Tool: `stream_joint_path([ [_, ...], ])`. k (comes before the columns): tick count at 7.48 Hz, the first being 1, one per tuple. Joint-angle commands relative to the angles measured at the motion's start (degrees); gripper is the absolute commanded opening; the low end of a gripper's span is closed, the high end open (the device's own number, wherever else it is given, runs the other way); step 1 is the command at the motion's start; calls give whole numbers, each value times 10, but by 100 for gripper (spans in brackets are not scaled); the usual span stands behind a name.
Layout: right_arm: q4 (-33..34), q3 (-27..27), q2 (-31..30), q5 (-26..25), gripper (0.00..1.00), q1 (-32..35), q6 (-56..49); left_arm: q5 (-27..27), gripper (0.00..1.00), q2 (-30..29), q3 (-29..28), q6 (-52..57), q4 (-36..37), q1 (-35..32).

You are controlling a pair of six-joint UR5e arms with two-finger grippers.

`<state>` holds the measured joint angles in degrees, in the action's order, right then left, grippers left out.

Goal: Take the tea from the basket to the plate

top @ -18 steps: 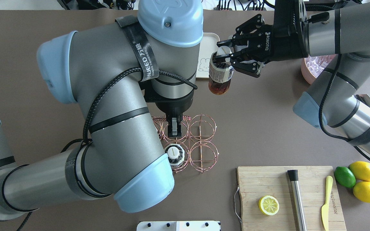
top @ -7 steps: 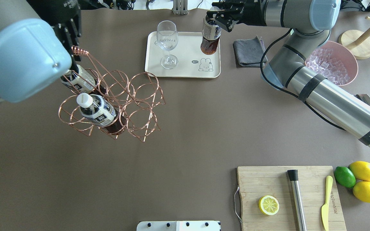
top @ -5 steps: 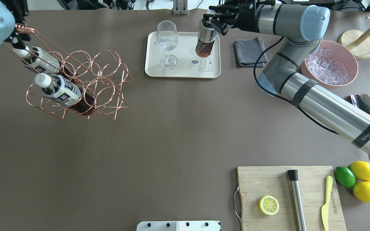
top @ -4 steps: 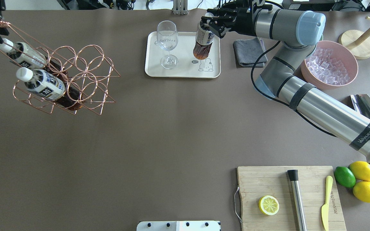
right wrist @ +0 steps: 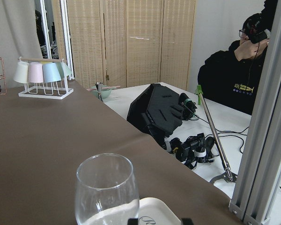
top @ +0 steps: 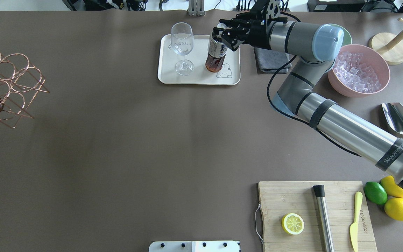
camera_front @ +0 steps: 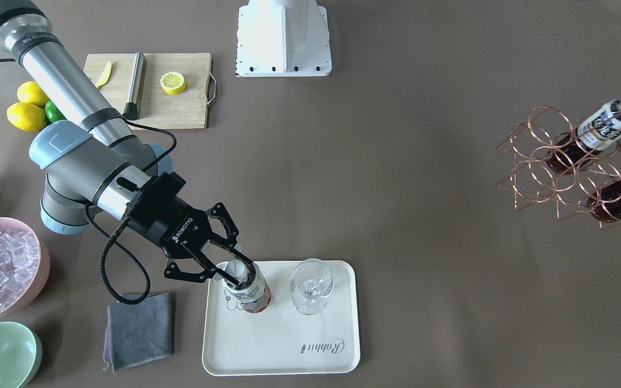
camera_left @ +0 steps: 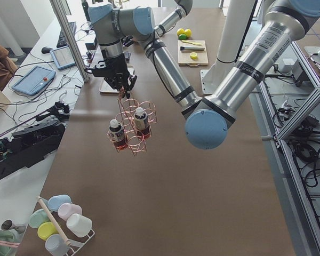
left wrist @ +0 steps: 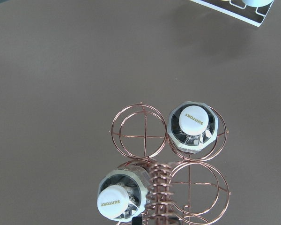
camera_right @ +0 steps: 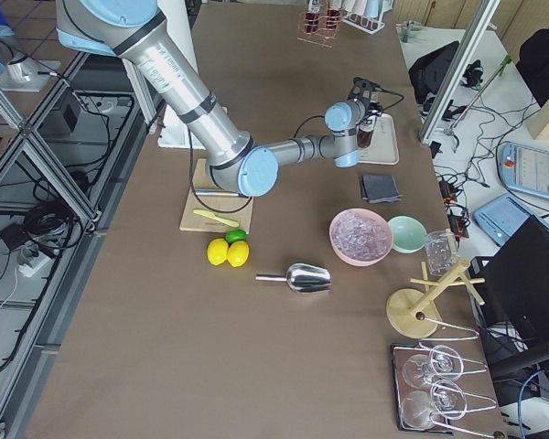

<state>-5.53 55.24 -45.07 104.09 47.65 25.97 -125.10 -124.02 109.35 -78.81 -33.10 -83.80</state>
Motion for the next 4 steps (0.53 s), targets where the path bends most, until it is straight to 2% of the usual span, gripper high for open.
stream_joint_path([
  [1,0,1,-2,-4,0,-9,-8,5,0,16,-115,39,-99,-39],
  [3,2,3,-3,-5,0,-10,-23,11,0,18,-199,-28,-201,-53],
  [4,4,7,-2,-6,31,-10,-22,49,0,16,-231,-74,-257,-48],
])
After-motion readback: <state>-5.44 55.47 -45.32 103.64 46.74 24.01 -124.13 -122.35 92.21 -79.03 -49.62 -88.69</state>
